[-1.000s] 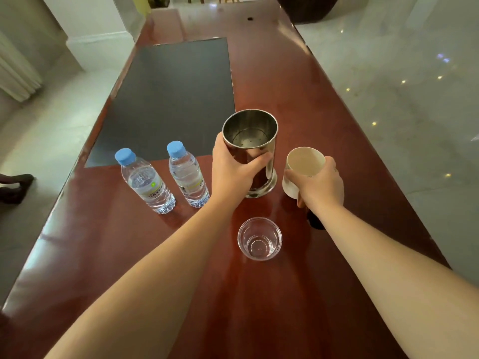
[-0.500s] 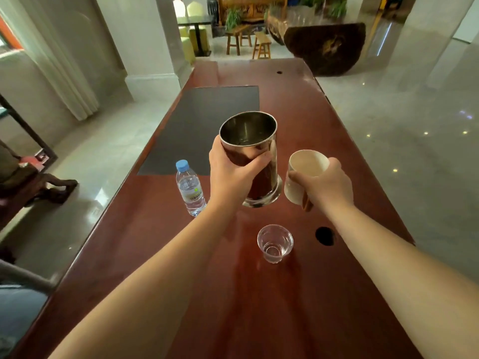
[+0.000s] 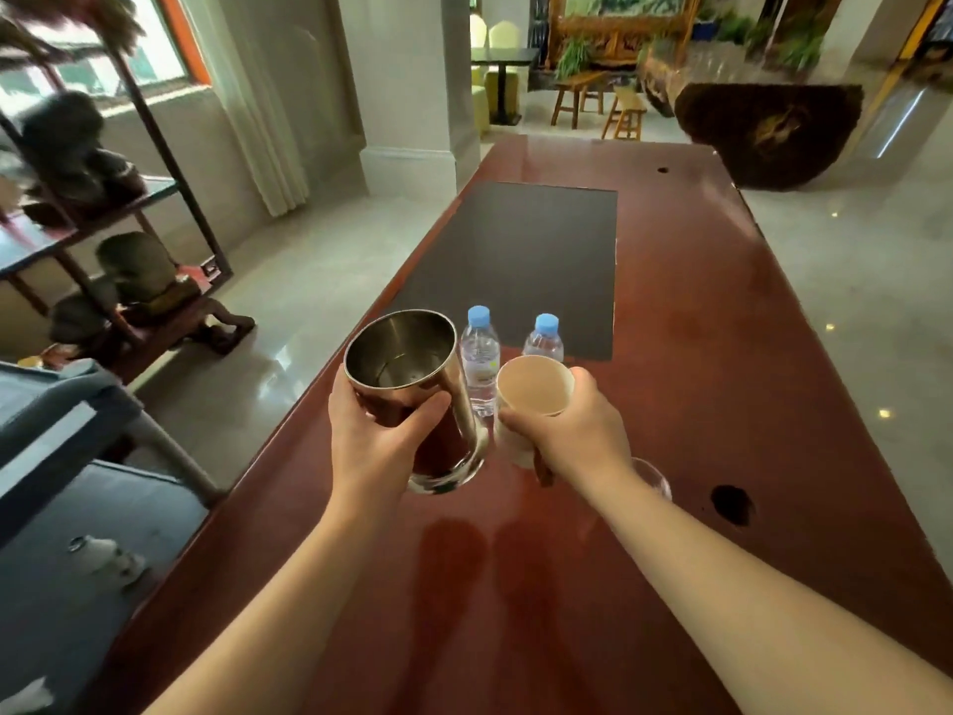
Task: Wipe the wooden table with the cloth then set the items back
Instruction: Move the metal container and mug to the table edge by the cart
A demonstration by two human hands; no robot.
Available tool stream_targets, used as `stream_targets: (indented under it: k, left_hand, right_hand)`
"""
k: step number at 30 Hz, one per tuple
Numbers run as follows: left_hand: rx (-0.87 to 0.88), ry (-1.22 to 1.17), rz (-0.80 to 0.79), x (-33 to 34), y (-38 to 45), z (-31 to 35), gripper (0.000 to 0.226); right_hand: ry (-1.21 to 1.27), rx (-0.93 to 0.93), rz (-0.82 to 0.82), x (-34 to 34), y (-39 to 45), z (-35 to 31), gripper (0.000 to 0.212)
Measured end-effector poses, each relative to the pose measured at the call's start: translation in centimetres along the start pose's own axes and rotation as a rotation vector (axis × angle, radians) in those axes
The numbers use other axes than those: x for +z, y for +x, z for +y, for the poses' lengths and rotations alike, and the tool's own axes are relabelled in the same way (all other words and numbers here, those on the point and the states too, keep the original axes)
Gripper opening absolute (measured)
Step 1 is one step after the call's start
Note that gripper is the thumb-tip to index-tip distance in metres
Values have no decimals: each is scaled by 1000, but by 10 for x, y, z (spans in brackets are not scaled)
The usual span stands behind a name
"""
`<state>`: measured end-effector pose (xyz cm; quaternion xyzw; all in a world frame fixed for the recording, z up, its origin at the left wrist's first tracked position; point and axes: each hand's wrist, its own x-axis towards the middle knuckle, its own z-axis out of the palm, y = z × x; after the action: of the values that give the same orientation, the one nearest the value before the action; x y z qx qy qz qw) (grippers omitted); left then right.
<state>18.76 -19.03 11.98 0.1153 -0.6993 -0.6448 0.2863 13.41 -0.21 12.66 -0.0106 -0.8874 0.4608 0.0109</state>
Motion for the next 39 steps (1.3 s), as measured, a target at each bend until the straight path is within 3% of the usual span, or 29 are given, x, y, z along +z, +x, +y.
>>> stream_targets:
  k: [5, 12, 20, 33, 39]
  left_hand:
    - [29, 79, 160, -69, 4, -18, 68]
    - [-77, 152, 397, -173, 6, -52, 82]
    - [-195, 242, 549, -240, -19, -99, 93]
    - [-286, 250, 542, -255, -47, -137, 103]
    - [-303, 238, 512, -258, -50, -143, 104]
  right_hand:
    - [11, -59, -127, 71, -2, -24, 72]
    - [9, -124, -256, 172, -1, -60, 68]
    - [10, -197, -390, 267, 4, -85, 68]
    - [-86, -181, -552, 343, -14, -85, 70]
    - [-94, -193, -521, 352, -17, -81, 74]
